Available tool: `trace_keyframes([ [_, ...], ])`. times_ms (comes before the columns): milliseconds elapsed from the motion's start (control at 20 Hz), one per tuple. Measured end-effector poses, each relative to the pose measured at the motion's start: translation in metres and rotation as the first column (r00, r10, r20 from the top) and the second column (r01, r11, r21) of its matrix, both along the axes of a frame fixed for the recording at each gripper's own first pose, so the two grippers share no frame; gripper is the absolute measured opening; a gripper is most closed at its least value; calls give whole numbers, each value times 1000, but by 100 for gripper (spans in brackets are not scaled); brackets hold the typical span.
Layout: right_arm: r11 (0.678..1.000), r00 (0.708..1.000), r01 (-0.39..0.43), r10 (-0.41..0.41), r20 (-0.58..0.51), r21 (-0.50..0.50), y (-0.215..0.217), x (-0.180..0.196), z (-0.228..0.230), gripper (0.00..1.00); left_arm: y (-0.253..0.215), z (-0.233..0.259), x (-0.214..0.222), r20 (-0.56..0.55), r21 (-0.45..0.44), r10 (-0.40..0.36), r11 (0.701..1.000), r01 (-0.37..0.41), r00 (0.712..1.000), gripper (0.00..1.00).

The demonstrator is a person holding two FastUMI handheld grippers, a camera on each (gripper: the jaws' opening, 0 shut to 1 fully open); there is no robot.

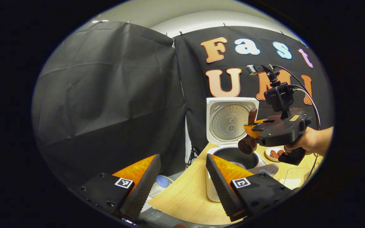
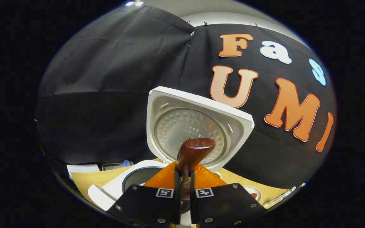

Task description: Close the left gripper, press the button to open the rice cooker; take a wooden spoon from the chopstick holder with the right hand, scoop a spoonful of rice and pour it into the rice cooker, then put the wooden spoon back into the chopstick holder.

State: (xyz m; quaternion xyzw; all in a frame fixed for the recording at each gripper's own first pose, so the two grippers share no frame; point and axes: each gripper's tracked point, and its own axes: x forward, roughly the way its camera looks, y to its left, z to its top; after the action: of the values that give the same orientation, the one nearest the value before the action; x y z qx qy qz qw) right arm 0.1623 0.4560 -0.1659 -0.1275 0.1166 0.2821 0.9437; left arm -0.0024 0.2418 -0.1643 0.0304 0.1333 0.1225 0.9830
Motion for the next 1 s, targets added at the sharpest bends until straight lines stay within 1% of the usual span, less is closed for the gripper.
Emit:
trace_keyframes([
  [100, 1000, 1000, 19, -18, -9, 20, -3, 0, 2, 11, 1, 0, -3, -1, 3, -4, 1000, 4, 1000, 98],
  [250, 987, 992, 82, -68, -104, 138, -13, 3, 6, 11, 0, 2, -3, 0, 7, -10, 1000, 10, 1000, 98],
  [350, 973, 986, 121, -95, -138, 195, -25, 7, 15, 11, -2, 6, -5, 6, 9, -16, 1000, 15, 1000, 98],
  [500, 958, 981, 156, -123, -148, 242, -43, 5, 27, 11, -10, 11, -4, 15, 17, -29, 999, 29, 999, 97],
  [700, 937, 977, 180, -135, -166, 299, -69, -5, 41, 11, -28, 21, -8, 30, 39, -60, 998, 59, 998, 97],
  [1000, 891, 961, 243, -167, -221, 384, -133, -26, 54, 11, -65, 33, -6, 39, 58, -99, 994, 97, 994, 98],
])
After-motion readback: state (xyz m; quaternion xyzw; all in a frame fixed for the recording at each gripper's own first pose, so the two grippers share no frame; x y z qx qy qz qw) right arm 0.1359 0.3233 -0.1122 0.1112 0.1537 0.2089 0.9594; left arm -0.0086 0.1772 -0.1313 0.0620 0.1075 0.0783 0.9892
